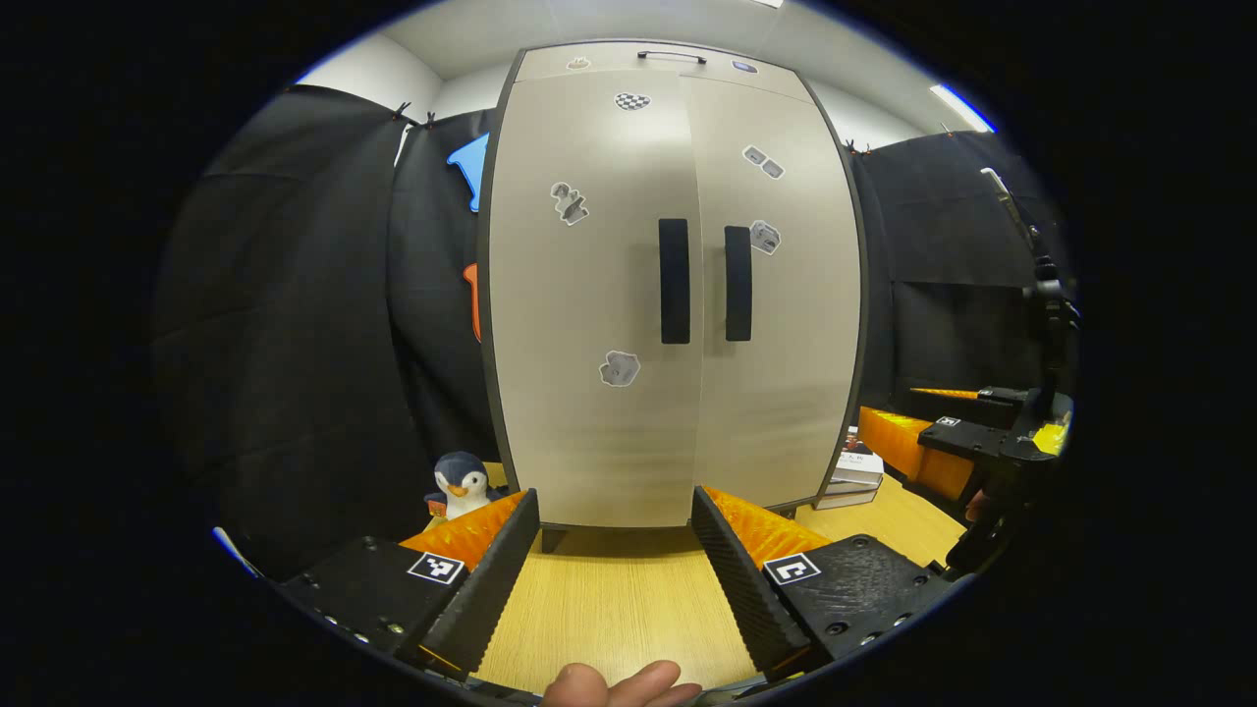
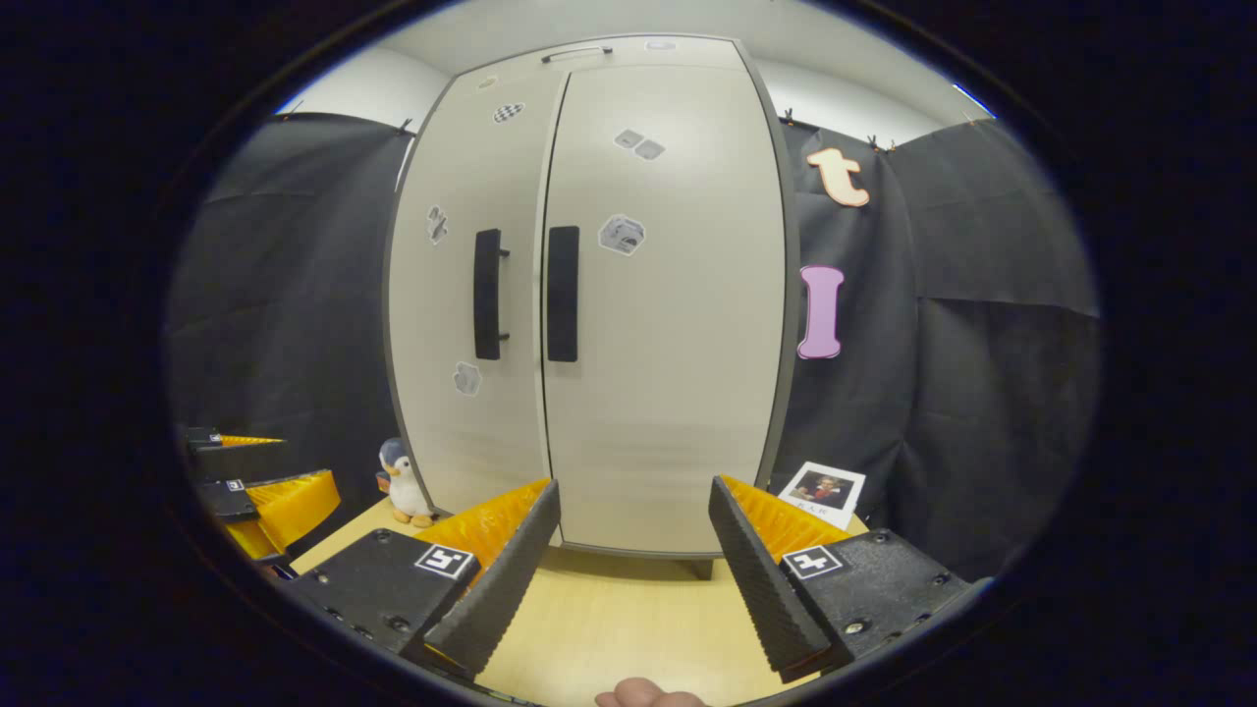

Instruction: Grab one shoe with the right hand and put it into the shoe cabinet, grab the other shoe with the left hand and put it into the shoe cabinet; then close the right door with the right hand and the left door with the left hand.

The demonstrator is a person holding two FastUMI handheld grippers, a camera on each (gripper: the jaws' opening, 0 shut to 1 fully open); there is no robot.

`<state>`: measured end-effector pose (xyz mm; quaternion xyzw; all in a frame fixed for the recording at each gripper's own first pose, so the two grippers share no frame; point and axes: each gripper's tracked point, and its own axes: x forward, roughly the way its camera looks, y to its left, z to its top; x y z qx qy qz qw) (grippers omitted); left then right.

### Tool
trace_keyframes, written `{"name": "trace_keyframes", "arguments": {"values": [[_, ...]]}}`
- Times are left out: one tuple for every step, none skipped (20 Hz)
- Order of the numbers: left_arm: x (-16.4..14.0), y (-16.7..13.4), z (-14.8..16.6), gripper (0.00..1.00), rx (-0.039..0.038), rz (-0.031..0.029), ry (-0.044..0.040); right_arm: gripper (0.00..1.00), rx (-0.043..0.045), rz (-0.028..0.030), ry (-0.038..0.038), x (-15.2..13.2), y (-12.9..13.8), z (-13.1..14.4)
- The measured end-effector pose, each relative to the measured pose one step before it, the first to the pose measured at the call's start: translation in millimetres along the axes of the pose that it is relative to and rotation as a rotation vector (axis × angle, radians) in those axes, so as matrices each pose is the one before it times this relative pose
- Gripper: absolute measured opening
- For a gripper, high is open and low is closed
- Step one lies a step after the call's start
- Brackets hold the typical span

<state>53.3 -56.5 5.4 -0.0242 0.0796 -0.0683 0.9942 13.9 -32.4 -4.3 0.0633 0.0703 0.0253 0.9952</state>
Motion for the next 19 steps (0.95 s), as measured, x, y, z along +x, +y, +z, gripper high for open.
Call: {"name": "trace_keyframes", "arguments": {"values": [[1.49,1.12,-1.82,0.95,-0.00144,0.00588,0.00122,1.0,-0.00142,0.00344,0.00376,1.59,0.74,-0.23],[1.01,0.18,-1.8,0.95,-0.00442,0.00405,0.00353,0.99,-0.00163,0.00034,-0.00027,0.82,0.25,1.49],[0.44,1.1,-1.53,0.95,-0.00543,0.00433,0.00461,0.99,-0.00012,0.00156,-0.00315,1.07,0.5,1.65],[0.44,0.22,0.43,0.95,-0.00277,0.00404,0.00085,0.99,0.00082,0.00296,-0.0009,1.58,0.99,-0.4],[-0.43,0.17,0.0,0.95,-0.00028,0.00424,0.00404,0.99,0.00056,0.00504,0.00252,1.9,1.22,-0.08],[-0.49,-0.32,0.39,0.95,-0.00188,0.00213,0.00144,0.99,0.00141,0.00624,0.00088,2.09,1.46,1.14],[0.3,1.37,1.58,0.95,0.00021,0.00843,-0.00169,0.99,0.00189,0.00256,-0.00043,1.73,-0.09,0.95],[-0.04,-0.61,0.93,0.95,-0.00048,0.00227,-0.00181,0.99,0.00546,0.00352,-0.00385,2.05,-0.53,0.52],[-0.5,0.35,0.26,0.95,0.00072,0.00702,-0.00088,1.0,0.00454,0.0054,-0.00289,2.06,0.39,1.64],[0.33,0.33,0.78,0.95,0.00315,0.00773,0.00074,1.0,0.00087,0.00372,0.00015,1.01,-0.12,0.51],[-0.1,0.08,0.76,0.95,0.002,0.00498,0.00127,1.0,0.00069,0.00531,0.00112,2.25,-0.4,-0.07],[0.54,0.09,0.41,0.95,0.00387,0.00503,-0.00134,0.99,0.00219,0.00443,-0.00066,1.49,-0.41,-0.51],[0.05,0.79,1.22,0.95,0.0082,0.00661,-0.00326,0.99,0.00272,0.00546,-0.00032,1.87,-0.24,0.15],[0.45,-0.04,0.95,0.95,0.00993,0.00653,-0.00508,0.99,0.00064,0.00516,-0.00031,1.37,-0.31,-0.83],[0.34,-0.45,2.08,0.95,0.00883,0.00521,-0.00765,0.99,-0.00144,0.00514,0.00012,2.3,-0.62,-0.24],[0.88,-0.75,2.06,0.95,0.00582,0.00636,-0.00599,0.99,-0.00121,0.00546,0.00166,1.79,-0.47,-0.84],[0.59,-1.1,2.76,0.95,0.00396,0.00436,-0.00544,0.99,-0.00096,0.00416,0.0021,3.19,-1.51,-0.44],[2.47,-1.3,1.59,0.95,0.00356,0.00352,-0.002,0.99,0.00094,0.00575,-0.00026,3.41,-1.3,-0.51],[7.3,-0.63,2.85,0.94,0.00252,0.00289,-0.00063,1.0,0.00212,0.0047,-0.00037,3.59,-1.6,0.94]]}}
